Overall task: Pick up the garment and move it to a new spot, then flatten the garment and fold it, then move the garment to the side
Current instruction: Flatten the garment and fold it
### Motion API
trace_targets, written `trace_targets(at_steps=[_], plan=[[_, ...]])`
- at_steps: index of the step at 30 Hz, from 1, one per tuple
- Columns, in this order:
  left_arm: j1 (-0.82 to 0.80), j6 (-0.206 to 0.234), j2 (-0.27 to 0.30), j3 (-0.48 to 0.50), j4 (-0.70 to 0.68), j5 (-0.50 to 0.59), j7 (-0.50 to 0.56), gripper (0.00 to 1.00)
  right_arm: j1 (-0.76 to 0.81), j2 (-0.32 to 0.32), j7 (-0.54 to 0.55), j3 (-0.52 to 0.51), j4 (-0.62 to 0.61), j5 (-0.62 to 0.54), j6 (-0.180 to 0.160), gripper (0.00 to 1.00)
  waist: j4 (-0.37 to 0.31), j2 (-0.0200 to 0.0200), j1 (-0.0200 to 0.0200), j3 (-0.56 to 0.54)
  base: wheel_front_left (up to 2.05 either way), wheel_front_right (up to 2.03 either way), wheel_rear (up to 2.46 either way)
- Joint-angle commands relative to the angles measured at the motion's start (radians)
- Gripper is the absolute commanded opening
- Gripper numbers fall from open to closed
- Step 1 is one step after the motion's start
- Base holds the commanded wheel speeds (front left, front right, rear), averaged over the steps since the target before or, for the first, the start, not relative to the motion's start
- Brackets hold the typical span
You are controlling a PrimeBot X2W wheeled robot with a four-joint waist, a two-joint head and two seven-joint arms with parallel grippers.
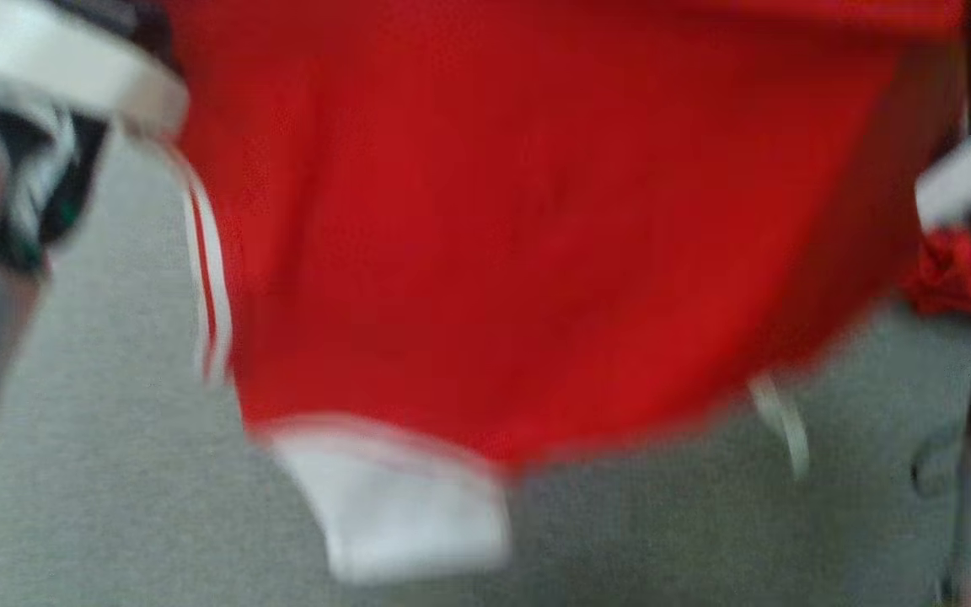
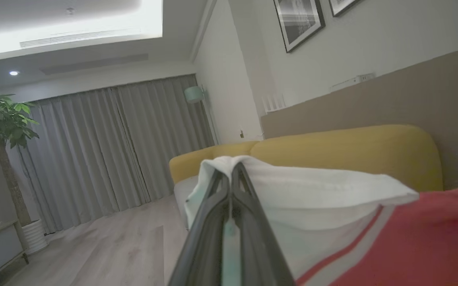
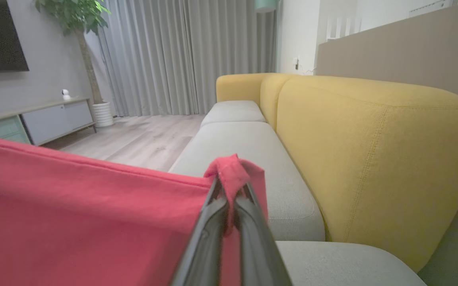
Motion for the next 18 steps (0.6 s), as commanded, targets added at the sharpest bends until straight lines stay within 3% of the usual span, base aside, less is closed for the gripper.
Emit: trace_targets(at_steps=[1, 9, 18], plan=[[-0.130, -0.021, 0.029, 0.045, 0.025, 0.026, -0.010, 0.00, -0.125, 0.000, -0.018, 0.028, 0.014, -0.022, -0.001, 0.00, -0.031, 0.0000, -0.0003, 0.069, 0.00, 0.00, 0.00], [-0.440, -0.081, -0.072, 0.021, 0.348, 0.098, -0.111, 0.00, -0.493, 0.029, -0.159, 0.005, 0.384, -0.162, -0.001, 0.00, -0.035, 0.0000, -0.0003, 0.135, 0.00, 0.00, 0.00], [-0.365, -0.101, -0.154, -0.007, 0.520, 0.066, -0.216, 0.00, -0.572, 0.048, -0.341, -0.025, 0.715, -0.289, -0.001, 0.00, 0.009, 0.0000, -0.0003, 0.277, 0.00, 0.00, 0.00]])
